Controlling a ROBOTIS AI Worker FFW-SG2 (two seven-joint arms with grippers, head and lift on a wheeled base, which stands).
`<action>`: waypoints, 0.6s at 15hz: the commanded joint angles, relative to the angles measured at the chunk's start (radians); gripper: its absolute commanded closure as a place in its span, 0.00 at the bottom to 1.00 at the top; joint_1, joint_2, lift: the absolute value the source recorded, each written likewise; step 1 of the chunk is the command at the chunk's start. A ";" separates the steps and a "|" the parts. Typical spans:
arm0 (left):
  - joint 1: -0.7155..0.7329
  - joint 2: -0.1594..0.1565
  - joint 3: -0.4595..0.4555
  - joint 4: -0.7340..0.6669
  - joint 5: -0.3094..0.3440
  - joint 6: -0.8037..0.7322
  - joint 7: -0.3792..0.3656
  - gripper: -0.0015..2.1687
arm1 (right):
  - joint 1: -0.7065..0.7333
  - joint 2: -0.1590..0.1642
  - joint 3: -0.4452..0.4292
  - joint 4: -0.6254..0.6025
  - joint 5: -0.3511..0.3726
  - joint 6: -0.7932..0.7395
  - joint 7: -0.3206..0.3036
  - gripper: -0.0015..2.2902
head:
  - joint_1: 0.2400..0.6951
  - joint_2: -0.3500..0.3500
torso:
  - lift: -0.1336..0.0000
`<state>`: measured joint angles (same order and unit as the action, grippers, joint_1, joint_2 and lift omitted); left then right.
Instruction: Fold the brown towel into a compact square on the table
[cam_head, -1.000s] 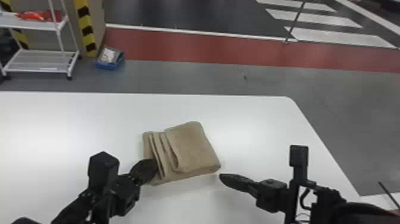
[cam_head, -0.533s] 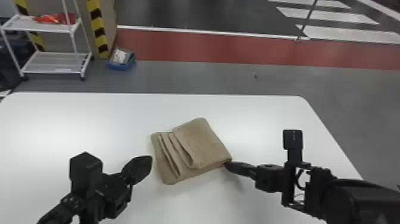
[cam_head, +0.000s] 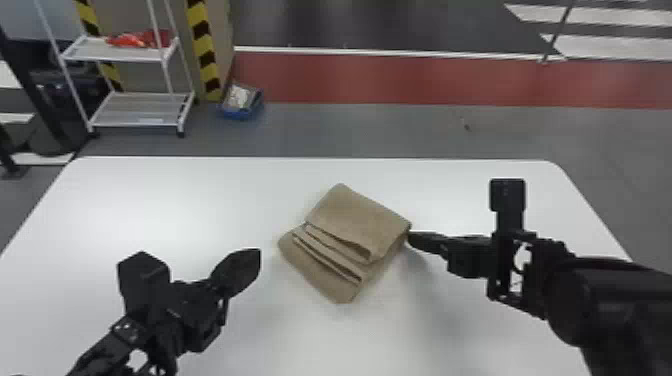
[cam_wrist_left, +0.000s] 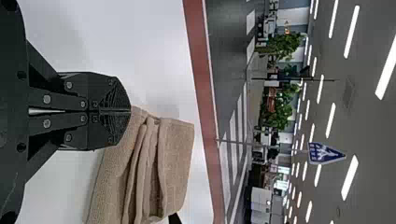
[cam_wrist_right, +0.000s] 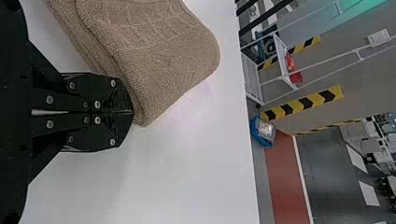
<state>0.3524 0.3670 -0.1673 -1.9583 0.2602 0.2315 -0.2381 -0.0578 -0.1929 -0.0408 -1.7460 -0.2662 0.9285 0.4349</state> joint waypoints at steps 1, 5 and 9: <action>-0.030 -0.003 -0.020 0.058 0.004 -0.073 0.000 0.82 | 0.075 -0.008 -0.047 -0.038 -0.047 -0.018 0.010 0.83 | 1.00 0.42 | 0.07; -0.081 -0.003 -0.044 0.165 0.025 -0.223 -0.026 0.82 | 0.291 -0.040 -0.278 -0.179 -0.212 -0.138 0.099 0.68 | 1.00 0.35 | 0.07; -0.181 -0.006 -0.112 0.295 0.027 -0.294 -0.098 0.82 | 0.454 -0.007 -0.461 -0.276 -0.281 -0.178 0.278 0.79 | 1.00 0.21 | 0.07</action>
<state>0.2200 0.3611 -0.2469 -1.7238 0.2890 -0.0324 -0.3301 0.3357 -0.2187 -0.4459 -1.9813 -0.5215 0.7660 0.6946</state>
